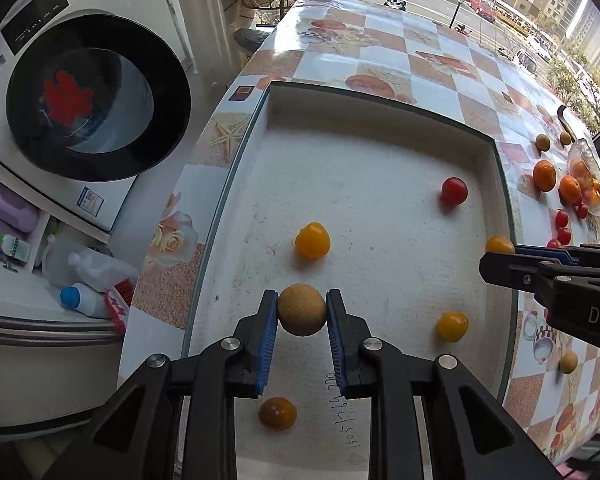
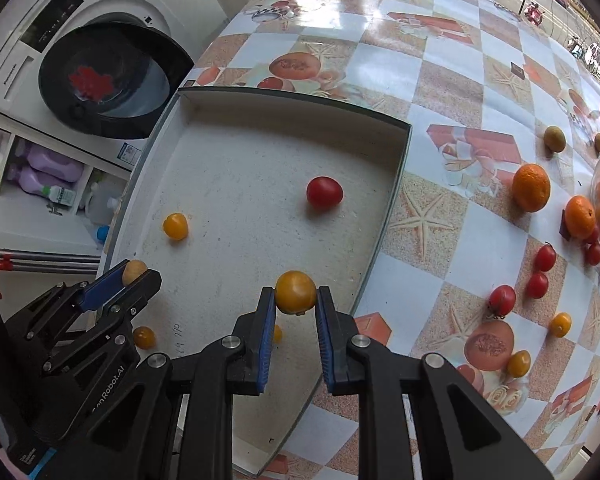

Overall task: Organize fruits
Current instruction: 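Carry both fruits into the white tray and open both tools, then withdraw both open tools from the tray toward the fruits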

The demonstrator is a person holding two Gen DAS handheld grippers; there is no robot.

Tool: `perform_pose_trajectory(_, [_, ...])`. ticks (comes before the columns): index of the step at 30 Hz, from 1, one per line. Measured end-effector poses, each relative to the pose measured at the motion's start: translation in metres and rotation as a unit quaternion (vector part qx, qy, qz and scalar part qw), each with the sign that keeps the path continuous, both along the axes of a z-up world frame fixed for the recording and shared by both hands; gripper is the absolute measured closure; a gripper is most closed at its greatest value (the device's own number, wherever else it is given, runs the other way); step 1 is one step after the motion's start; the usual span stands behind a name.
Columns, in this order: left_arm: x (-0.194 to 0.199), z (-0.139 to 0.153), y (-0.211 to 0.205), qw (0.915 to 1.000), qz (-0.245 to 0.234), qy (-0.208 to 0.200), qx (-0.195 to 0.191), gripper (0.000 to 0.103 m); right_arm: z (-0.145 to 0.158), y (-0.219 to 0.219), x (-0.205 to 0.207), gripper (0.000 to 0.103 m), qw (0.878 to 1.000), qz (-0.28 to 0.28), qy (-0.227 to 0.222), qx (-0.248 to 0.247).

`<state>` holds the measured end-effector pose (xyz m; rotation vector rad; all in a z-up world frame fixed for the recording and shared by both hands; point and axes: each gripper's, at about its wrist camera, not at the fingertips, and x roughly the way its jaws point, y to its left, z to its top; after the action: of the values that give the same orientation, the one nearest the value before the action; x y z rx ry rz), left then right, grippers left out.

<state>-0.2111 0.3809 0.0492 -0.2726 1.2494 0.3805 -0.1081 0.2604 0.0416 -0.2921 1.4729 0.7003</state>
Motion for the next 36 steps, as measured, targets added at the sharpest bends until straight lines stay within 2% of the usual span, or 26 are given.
perform_pose_trajectory(12, [0.004, -0.016, -0.002, 0.9995, -0.016, 0.027, 0.005, 0.077, -0.031, 0.014, 0.01, 0.081, 1.0, 0.001, 0.007, -0.03])
perform_pose_trajectory(17, [0.003, -0.02, -0.002, 0.9991, -0.021, 0.036, 0.009, 0.075, -0.034, 0.021, 0.009, 0.08, 0.999, 0.012, 0.003, -0.035])
perform_pose_trajectory(18, [0.003, -0.02, -0.002, 0.999, -0.021, 0.037, 0.015, 0.063, -0.035, 0.025, 0.008, 0.078, 0.999, 0.013, 0.004, -0.033])
perform_pose_trajectory(19, [0.003, -0.019, -0.003, 0.999, -0.019, 0.036, 0.019, 0.035, -0.035, 0.026, 0.008, 0.073, 0.999, 0.014, 0.008, -0.03])
perform_pose_trajectory(20, [0.001, -0.017, -0.003, 0.9991, -0.017, 0.028, 0.025, 0.027, -0.035, 0.027, 0.008, 0.07, 0.999, 0.016, 0.01, -0.027])
perform_pose_trajectory(21, [0.0, -0.013, -0.003, 0.9992, -0.016, 0.02, 0.032, 0.025, -0.034, 0.028, 0.008, 0.061, 0.999, 0.019, 0.01, -0.028])
perform_pose_trajectory(26, [0.001, -0.01, -0.005, 0.999, -0.021, 0.028, 0.029, 0.025, -0.025, 0.03, 0.007, 0.047, 1.0, 0.017, 0.01, -0.015])
perform_pose_trajectory(27, [0.001, -0.009, -0.005, 0.999, -0.02, 0.028, 0.028, 0.025, -0.021, 0.03, 0.007, 0.041, 1.0, 0.014, 0.01, -0.008])
perform_pose_trajectory(28, [0.001, -0.008, -0.005, 0.999, -0.02, 0.028, 0.028, 0.025, -0.016, 0.029, 0.009, 0.03, 1.0, 0.012, 0.008, -0.002])
perform_pose_trajectory(30, [0.0, -0.006, -0.005, 0.999, -0.021, 0.03, 0.028, 0.025, -0.005, 0.025, 0.009, 0.019, 1.0, 0.004, 0.003, 0.012])
perform_pose_trajectory(36, [0.001, 0.004, -0.018, 0.9984, -0.034, 0.03, 0.034, 0.025, 0.013, -0.003, 0.016, 0.019, 0.999, -0.036, 0.006, 0.027])
